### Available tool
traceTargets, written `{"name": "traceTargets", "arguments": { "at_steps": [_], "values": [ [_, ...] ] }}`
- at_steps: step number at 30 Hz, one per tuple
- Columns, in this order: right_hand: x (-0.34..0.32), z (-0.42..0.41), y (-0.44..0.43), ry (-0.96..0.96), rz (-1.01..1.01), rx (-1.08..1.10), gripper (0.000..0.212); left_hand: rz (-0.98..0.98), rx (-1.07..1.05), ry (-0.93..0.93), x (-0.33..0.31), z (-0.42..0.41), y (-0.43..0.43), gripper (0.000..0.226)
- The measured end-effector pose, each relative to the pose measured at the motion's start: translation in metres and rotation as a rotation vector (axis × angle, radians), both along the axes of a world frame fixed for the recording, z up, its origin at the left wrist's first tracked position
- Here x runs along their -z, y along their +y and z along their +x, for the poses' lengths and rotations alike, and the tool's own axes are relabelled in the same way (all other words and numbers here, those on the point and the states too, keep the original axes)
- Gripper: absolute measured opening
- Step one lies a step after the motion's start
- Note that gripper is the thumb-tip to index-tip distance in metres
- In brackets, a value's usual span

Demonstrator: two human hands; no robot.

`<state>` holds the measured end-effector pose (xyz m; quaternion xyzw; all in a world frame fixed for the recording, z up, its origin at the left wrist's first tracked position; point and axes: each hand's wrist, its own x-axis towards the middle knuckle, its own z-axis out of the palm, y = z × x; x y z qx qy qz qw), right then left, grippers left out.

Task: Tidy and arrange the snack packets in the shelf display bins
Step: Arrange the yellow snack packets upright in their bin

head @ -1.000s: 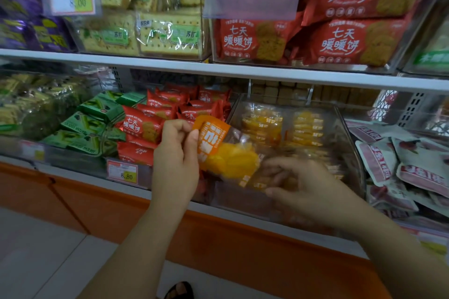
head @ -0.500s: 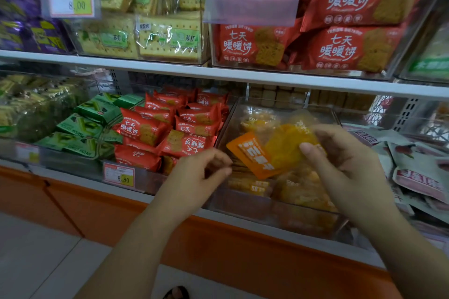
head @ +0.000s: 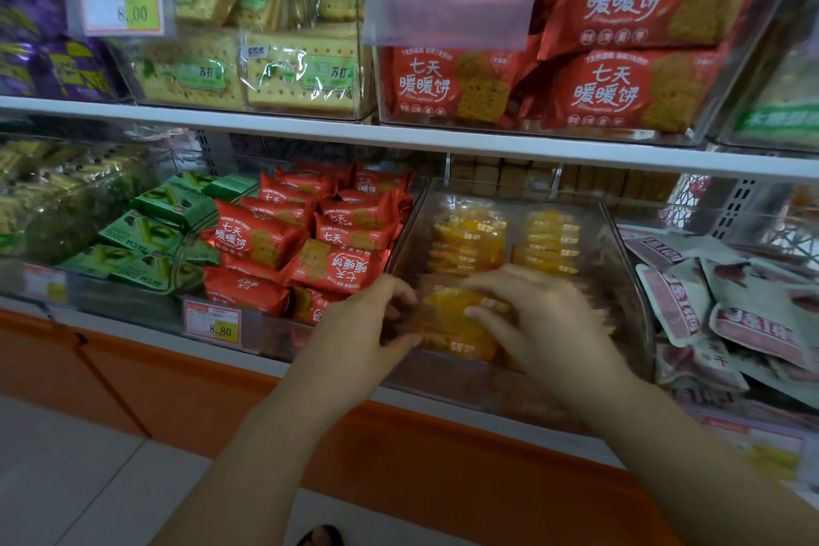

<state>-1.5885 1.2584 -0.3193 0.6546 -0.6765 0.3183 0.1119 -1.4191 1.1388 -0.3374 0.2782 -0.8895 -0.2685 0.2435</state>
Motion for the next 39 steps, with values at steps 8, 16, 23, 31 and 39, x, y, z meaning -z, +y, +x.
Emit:
{"name": "traceTargets", "arguments": {
  "at_steps": [8, 16, 23, 31, 39],
  "values": [
    [0.018, 0.023, -0.006, 0.344, -0.058, 0.128, 0.030, -0.109, 0.034, 0.037, 0.000, 0.001, -0.001, 0.060],
    [0.034, 0.025, -0.003, 0.542, 0.241, 0.092, 0.040, -0.389, 0.080, -0.093, 0.013, -0.001, -0.004, 0.040],
    [-0.008, -0.020, 0.040, 0.041, 0.058, 0.129, 0.041, -0.334, 0.058, 0.019, 0.010, -0.002, 0.002, 0.035],
    [0.001, -0.075, 0.095, -0.024, 0.270, 0.226, 0.041, -0.278, 0.179, 0.073, -0.004, -0.045, 0.050, 0.035],
    [0.031, -0.085, 0.106, 0.090, 0.056, 0.159, 0.027, -0.301, 0.170, -0.481, -0.036, -0.089, 0.054, 0.041]
  ]
}}
